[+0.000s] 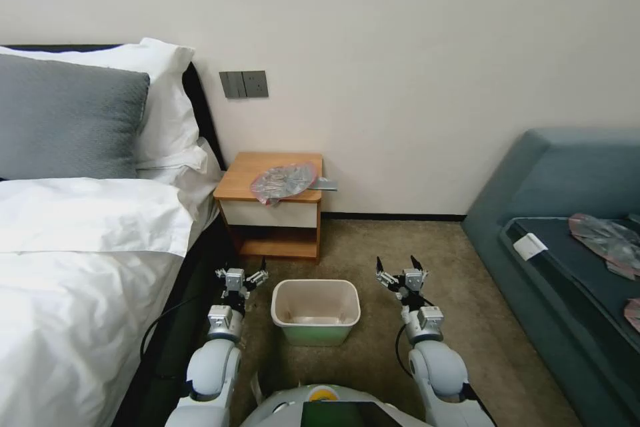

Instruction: Pick up the garbage bag from the table and place it over the trash can.

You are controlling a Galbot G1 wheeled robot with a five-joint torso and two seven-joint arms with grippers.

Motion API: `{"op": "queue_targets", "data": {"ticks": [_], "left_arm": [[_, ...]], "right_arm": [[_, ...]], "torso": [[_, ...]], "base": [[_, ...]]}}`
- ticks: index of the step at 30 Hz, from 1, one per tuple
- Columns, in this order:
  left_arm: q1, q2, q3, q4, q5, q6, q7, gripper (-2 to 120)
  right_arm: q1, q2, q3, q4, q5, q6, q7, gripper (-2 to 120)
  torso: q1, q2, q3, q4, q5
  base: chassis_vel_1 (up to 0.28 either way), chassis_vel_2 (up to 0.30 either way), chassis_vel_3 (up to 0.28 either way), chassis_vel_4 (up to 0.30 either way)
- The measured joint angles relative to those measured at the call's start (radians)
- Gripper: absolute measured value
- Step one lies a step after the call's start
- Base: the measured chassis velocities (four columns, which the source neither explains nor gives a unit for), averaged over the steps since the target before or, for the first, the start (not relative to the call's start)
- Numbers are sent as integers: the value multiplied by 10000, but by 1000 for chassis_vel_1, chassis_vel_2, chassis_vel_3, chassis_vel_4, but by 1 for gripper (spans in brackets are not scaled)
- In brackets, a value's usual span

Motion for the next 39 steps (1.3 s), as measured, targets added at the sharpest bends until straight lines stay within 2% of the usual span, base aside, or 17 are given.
{"op": "queue_targets", "data": {"ticks": [14,18,23,26,30,31,32,35,36,38,39], "left_arm": [[14,10,-8,-32,-24,11,-4,100],[250,253,-243,-918,-455,295,-232,100],[407,404,-376,-1527,-703,490,-347,100],[621,662,-648,-2381,-1088,808,-492,100],[694,758,-719,-2746,-1217,925,-523,100],[790,885,-834,-3052,-1372,1099,-564,100],[878,1016,-956,-3413,-1532,1264,-612,100],[1113,1302,-1224,-4156,-1914,1660,-719,100],[1264,1417,-1285,-4474,-2067,1795,-734,100],[1412,1457,-1289,-4584,-2165,1822,-735,100],[1452,1455,-1284,-4574,-2181,1778,-724,100]], "right_arm": [[-23,6,5,39,0,-10,0,100],[-362,158,230,899,60,-275,-11,100],[-622,258,370,1553,120,-465,-27,100],[-903,412,599,2376,261,-772,-72,100],[-1170,567,800,3143,397,-1060,-126,100],[-1339,641,934,3566,470,-1232,-151,100],[-1461,717,1023,3945,538,-1368,-178,100],[-1748,874,1152,4613,710,-1658,-186,100],[-1844,933,1142,4763,787,-1769,-178,100],[-1901,953,1110,4809,841,-1851,-174,100],[-1919,953,1083,4815,872,-1871,-174,100]], "torso": [[0,0,0,0,-1],[0,0,0,0,0],[1,0,1,1,-5],[1,0,1,0,0],[1,0,1,0,-1],[1,0,1,-2,-14],[1,0,0,0,7],[1,0,1,-1,-9],[0,1,0,-4,-2],[0,0,0,2,8],[1,0,0,3,-4]], "base": [[0,0,0,0],[0,0,0,0],[0,0,0,0],[0,0,0,0],[0,0,0,0],[0,0,0,0],[0,0,0,0],[0,0,0,0],[0,0,0,0],[0,0,0,0],[0,0,0,0]]}}
